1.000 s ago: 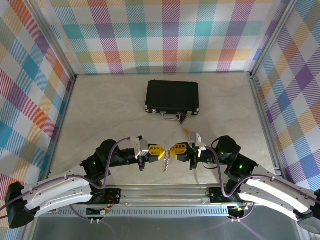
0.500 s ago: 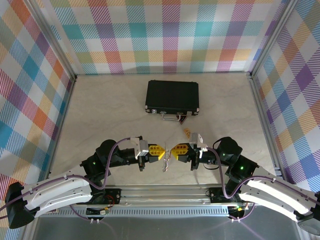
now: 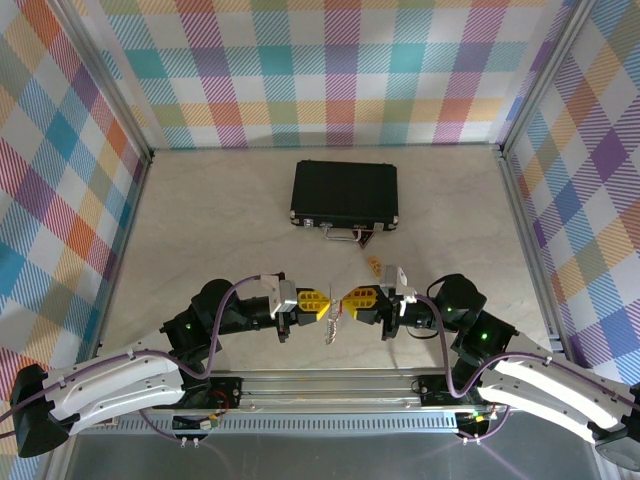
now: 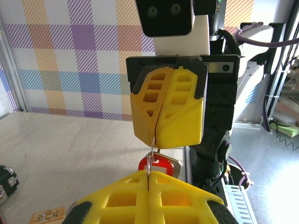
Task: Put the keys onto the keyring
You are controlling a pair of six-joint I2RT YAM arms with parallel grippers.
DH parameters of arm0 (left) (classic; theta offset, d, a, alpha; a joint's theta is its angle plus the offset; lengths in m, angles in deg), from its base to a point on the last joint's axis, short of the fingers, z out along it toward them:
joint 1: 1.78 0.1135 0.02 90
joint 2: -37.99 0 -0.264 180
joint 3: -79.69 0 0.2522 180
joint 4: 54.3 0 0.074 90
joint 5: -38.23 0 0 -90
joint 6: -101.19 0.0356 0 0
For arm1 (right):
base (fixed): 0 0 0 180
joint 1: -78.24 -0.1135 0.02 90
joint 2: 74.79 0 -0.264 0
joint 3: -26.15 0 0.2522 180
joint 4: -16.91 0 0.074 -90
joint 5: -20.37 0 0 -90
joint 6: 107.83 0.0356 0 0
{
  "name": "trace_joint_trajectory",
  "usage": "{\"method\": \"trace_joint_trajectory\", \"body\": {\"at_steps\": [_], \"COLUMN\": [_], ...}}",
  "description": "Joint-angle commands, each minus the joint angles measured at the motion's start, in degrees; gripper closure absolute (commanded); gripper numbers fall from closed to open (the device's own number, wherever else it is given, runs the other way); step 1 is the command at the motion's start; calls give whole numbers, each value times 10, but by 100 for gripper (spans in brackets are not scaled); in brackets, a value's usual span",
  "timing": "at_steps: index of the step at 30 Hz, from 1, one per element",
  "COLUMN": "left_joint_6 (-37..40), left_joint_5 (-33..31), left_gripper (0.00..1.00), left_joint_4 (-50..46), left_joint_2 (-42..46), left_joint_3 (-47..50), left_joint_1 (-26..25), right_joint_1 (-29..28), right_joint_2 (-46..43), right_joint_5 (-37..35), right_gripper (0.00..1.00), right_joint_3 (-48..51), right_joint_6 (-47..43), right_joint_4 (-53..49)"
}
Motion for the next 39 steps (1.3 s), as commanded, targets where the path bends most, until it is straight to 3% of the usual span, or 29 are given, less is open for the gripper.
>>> {"method": "trace_joint_trajectory", "body": {"at_steps": [1,39], "left_joint_6": [7,22], "left_joint_5": [11,2], "left_gripper": [100,100], "left_joint_4": [16,-20], "left_joint_2": [10,3], "left_joint_3": [-3,-16], "left_joint_1": [-4,-4], "right_joint_1": [-2,-2], "right_joint_2": [-6,22], "right_joint_5": [-3,20], "right_gripper": [100,100], "right_joint_3": [2,-10], "right_joint_6": [-4,-3], "right_joint_4": [20,37]}}
